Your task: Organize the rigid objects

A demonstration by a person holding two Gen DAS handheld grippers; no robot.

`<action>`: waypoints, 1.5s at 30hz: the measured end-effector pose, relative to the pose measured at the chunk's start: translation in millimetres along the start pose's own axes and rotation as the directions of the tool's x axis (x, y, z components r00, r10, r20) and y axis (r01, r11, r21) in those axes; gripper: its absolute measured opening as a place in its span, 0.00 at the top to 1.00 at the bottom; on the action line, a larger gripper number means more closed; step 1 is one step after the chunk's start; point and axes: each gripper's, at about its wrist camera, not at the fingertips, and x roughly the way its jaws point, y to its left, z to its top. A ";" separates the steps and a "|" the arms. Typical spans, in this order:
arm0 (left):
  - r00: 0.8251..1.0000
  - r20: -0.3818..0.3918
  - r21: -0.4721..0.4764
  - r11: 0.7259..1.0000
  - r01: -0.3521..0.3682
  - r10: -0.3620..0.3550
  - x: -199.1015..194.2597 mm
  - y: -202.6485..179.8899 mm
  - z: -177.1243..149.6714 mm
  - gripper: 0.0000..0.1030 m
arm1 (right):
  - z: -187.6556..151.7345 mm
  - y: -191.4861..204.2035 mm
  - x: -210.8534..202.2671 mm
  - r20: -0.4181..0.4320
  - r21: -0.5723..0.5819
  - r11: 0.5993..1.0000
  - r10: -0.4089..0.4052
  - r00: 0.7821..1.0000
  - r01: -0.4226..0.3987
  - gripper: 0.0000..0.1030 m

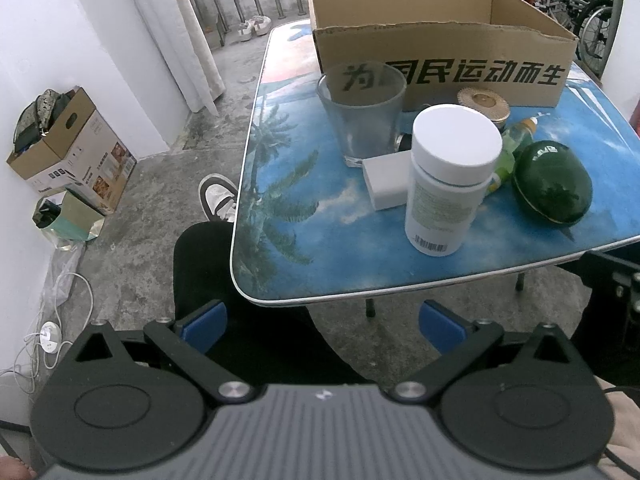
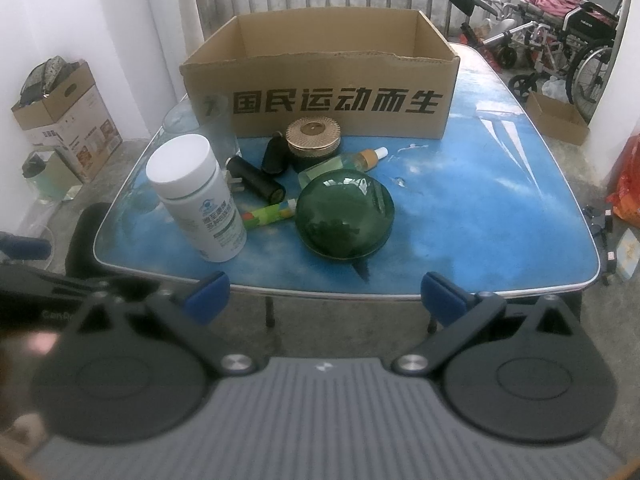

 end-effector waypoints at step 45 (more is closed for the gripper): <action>0.999 0.046 0.005 1.000 0.016 -0.016 -5.1 3.0 7.0 0.01 | 4.3 -4.3 -2.0 0.017 0.001 1.000 0.006 1.000 -0.006 0.01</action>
